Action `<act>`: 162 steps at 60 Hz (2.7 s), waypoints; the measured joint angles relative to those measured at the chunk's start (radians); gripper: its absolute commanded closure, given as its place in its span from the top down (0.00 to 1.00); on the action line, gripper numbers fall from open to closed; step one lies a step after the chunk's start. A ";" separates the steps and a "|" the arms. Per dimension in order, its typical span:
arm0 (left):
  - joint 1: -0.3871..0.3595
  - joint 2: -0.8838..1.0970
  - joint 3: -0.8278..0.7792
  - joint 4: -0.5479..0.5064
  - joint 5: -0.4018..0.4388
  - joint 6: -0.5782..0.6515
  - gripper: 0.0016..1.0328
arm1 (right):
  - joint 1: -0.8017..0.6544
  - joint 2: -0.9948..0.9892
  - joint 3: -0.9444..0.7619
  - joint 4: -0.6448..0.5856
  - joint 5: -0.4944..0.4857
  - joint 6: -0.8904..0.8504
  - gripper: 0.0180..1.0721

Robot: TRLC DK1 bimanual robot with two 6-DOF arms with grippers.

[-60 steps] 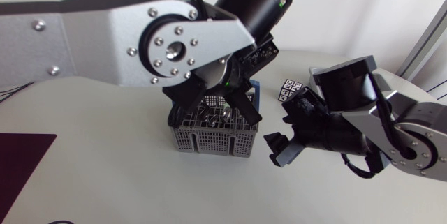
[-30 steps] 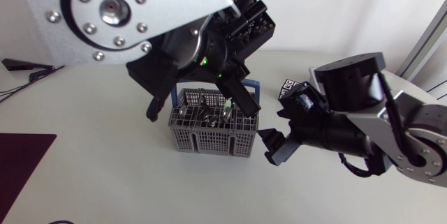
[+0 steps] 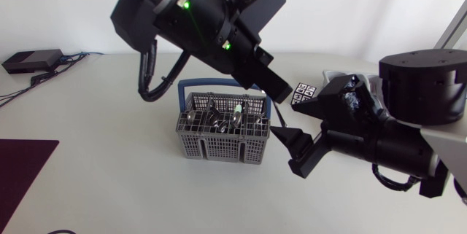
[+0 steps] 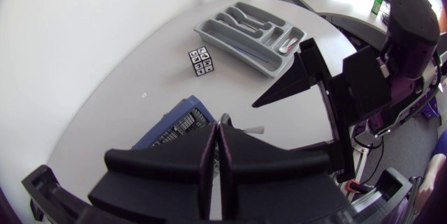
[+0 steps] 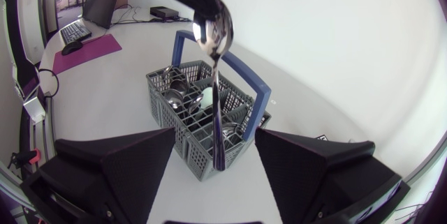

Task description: Transfer all utensils from the basket to the drawer tray.

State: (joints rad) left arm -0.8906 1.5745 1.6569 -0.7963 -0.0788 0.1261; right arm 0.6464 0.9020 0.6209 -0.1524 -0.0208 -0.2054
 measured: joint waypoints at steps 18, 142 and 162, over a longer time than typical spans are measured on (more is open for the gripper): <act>0.009 0.050 0.000 -0.020 0.083 -0.022 0.03 | 0.003 0.029 -0.003 0.060 0.026 -0.007 0.50; 0.068 0.143 0.024 0.042 -0.071 0.033 0.72 | -0.808 0.242 -0.002 -0.330 -0.605 -0.740 0.06; 0.018 0.167 -0.066 0.127 -0.156 0.054 0.71 | -1.091 0.572 0.325 -0.615 -0.621 -1.250 0.06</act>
State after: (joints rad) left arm -0.8730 1.7420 1.5913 -0.6693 -0.2348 0.1802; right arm -0.4446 1.4742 0.9463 -0.7670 -0.6415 -1.4555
